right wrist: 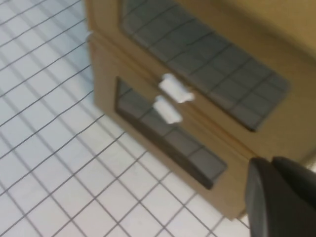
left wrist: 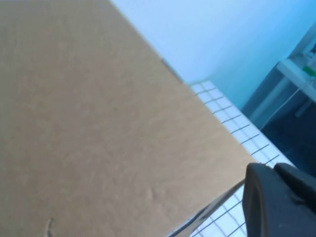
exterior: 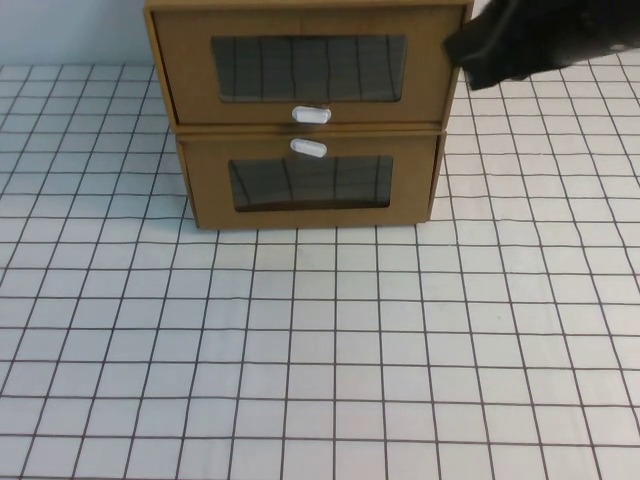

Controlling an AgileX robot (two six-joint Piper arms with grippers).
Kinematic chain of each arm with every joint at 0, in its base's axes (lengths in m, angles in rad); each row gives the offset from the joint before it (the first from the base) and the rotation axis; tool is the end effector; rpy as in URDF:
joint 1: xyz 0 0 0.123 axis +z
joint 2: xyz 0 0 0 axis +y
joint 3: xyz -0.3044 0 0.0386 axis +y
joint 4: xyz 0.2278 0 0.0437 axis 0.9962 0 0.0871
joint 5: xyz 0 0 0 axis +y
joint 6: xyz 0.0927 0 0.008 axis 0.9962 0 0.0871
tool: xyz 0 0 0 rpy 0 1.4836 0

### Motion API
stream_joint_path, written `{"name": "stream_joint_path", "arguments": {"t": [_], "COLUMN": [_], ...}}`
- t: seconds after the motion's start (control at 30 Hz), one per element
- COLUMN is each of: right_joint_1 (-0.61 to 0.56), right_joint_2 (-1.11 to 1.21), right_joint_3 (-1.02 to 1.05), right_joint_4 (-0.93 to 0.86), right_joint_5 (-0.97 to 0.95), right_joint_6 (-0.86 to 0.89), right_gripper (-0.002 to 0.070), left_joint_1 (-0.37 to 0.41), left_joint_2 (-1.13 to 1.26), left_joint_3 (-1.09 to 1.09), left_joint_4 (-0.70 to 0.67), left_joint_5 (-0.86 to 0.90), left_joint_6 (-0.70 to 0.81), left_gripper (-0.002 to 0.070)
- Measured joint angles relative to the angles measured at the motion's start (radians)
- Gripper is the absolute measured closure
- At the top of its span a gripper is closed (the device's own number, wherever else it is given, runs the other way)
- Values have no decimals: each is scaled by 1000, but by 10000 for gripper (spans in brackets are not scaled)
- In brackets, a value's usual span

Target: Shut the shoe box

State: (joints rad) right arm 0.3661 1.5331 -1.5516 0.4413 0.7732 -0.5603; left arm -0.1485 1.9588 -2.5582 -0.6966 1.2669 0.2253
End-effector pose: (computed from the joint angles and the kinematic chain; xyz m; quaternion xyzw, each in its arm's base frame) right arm 0.2948 0.1428 0.4251 -0.3259 0.8186 0.1636 0.4438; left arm 0.3664 -0.1124 0.5197 0.2175 0.8006 -0.3177 0.4592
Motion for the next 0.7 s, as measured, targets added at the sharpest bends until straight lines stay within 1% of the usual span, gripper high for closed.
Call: {"name": "stream_joint_path", "arguments": {"t": [0.27, 0.4, 0.57, 0.7], "right_joint_1": [-101, -135, -141, -141], "right_joint_2": [-269, -395, -512, -586], "right_joint_3": [252, 345, 420, 482], "right_joint_4": [5, 9, 31, 40], "right_joint_5": [-95, -157, -175, -187], "right_joint_6": [25, 59, 70, 70], "right_gripper": [689, 689, 689, 689], "left_joint_1": [0, 0, 0, 0], "left_joint_2": [-157, -243, -362, -464], "left_joint_3": [0, 33, 121, 263], "left_joint_4": [34, 45, 104, 146], "left_joint_5": [6, 9, 10, 10], "left_joint_6": [-21, -20, -16, 18], "left_gripper": [680, 680, 680, 680]}}
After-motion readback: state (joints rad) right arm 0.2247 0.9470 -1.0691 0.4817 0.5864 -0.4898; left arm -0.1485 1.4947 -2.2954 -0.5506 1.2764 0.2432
